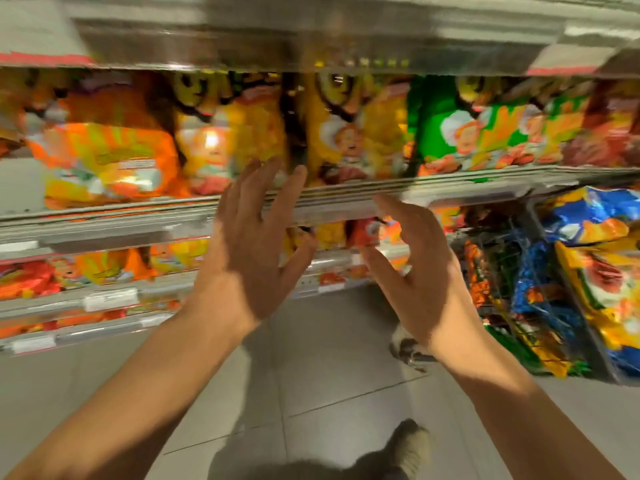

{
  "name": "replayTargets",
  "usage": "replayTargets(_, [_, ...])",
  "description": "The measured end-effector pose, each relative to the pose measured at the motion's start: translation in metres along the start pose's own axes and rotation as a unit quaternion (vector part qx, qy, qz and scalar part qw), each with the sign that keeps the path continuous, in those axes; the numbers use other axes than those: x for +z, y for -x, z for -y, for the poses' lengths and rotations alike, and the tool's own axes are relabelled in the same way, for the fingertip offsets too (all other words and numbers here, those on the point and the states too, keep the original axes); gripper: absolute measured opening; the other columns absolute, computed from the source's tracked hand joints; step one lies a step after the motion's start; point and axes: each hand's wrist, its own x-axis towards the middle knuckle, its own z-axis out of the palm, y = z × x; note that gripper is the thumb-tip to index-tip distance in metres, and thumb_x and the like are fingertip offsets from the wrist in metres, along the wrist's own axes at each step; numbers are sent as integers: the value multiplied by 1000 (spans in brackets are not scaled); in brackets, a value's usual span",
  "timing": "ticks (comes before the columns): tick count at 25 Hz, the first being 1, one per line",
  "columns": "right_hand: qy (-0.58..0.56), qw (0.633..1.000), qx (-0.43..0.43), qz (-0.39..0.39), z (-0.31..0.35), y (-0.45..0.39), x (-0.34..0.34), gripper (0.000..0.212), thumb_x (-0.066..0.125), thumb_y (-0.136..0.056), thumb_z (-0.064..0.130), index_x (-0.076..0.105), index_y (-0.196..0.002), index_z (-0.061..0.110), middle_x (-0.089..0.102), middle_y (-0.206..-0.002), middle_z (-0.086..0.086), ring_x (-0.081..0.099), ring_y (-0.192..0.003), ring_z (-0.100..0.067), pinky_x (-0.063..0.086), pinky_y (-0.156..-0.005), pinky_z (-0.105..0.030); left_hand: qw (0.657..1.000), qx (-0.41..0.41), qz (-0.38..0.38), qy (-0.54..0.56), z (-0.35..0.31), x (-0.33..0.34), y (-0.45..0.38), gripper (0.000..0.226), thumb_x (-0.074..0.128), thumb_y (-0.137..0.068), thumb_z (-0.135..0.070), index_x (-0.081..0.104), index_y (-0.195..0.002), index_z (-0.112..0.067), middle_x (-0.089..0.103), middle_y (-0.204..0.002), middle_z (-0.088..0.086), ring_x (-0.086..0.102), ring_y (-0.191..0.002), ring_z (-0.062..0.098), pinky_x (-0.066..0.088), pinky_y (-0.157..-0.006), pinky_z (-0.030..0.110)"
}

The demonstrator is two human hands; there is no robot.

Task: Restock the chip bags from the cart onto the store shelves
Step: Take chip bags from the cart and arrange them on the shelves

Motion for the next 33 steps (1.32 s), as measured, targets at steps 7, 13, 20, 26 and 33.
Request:
replayTargets(7, [52,978,125,-161,-169,108,-210,46,67,-94,19,57,-138,11,58,-136,-4,54,-130,-23,42,-110,-34,985,128,62,94,-232,154,-107,60,53,-96,-37,49,-144,-3,42,-148,24,38,-139,39,24,-120,35])
replayTargets(13, [20,947,198,-254,-258,183,-326,51,70,-92,21,53,-140,16,57,-137,-3,50,-134,-13,40,-111,-26,965,192,97,148,-409,256,-189,62,56,-89,-43,51,-141,-9,47,-142,19,41,-133,35,22,-116,29])
replayTargets(20, [-72,850,322,-411,-307,224,-389,47,71,-91,28,55,-136,28,60,-129,20,58,-125,-8,47,-99,-18,953,208,169,140,-490,296,-255,60,51,-93,-49,45,-146,-20,39,-144,6,33,-135,25,13,-113,16])
replayTargets(26, [-159,782,402,-450,-334,213,-431,61,67,-73,47,50,-132,45,63,-130,16,60,-119,2,49,-94,-11,934,213,249,144,-545,325,-285,51,56,-96,-39,50,-144,-20,46,-141,2,37,-132,20,31,-104,32])
replayTargets(33, [-235,697,490,-468,-355,169,-445,67,69,-65,54,48,-129,58,66,-123,24,65,-102,13,50,-71,-13,932,235,273,38,-552,358,-307,66,49,-95,-51,45,-149,-12,44,-151,16,38,-139,34,35,-110,50])
